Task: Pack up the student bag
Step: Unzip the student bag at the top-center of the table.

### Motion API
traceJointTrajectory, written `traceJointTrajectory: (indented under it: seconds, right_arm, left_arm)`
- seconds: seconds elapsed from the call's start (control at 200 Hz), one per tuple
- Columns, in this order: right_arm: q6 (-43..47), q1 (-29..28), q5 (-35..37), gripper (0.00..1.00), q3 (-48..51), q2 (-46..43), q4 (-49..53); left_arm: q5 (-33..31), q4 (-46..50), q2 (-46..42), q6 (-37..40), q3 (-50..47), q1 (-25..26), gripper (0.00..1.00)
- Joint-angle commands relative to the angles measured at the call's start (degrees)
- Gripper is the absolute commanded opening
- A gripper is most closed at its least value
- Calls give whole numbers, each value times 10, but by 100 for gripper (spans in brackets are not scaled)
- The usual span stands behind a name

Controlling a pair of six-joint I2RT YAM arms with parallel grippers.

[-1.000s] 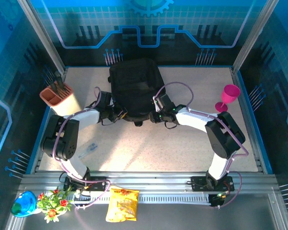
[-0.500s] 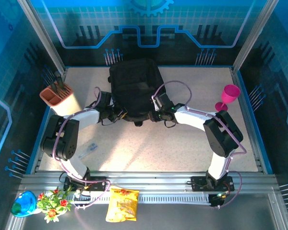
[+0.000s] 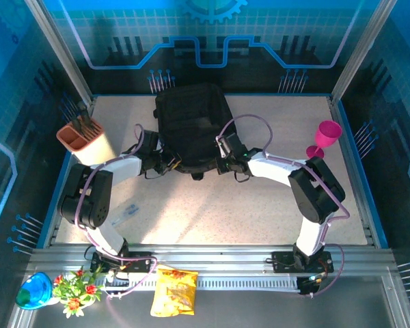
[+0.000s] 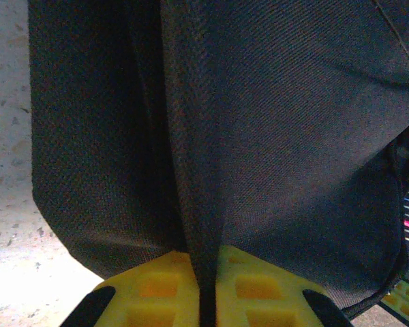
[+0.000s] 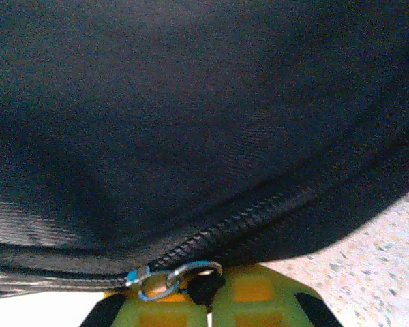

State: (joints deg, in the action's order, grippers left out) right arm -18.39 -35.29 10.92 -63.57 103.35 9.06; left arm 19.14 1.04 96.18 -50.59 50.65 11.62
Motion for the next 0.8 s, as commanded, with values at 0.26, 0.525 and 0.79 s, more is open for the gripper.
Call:
traceJointTrajectory:
  seconds: [0.26, 0.525, 0.79]
  right_arm:
    - [-4, -4, 65, 0, -9, -40, 30]
    - [35, -69, 1, 0, -72, -34, 40]
    - [8, -119, -94, 0, -118, -1, 19]
  left_arm:
    - [-5, 21, -19, 16, 9, -8, 22]
    - [-45, 94, -118, 35, -33, -49, 65]
    - [-76, 148, -258, -13, -96, -57, 77]
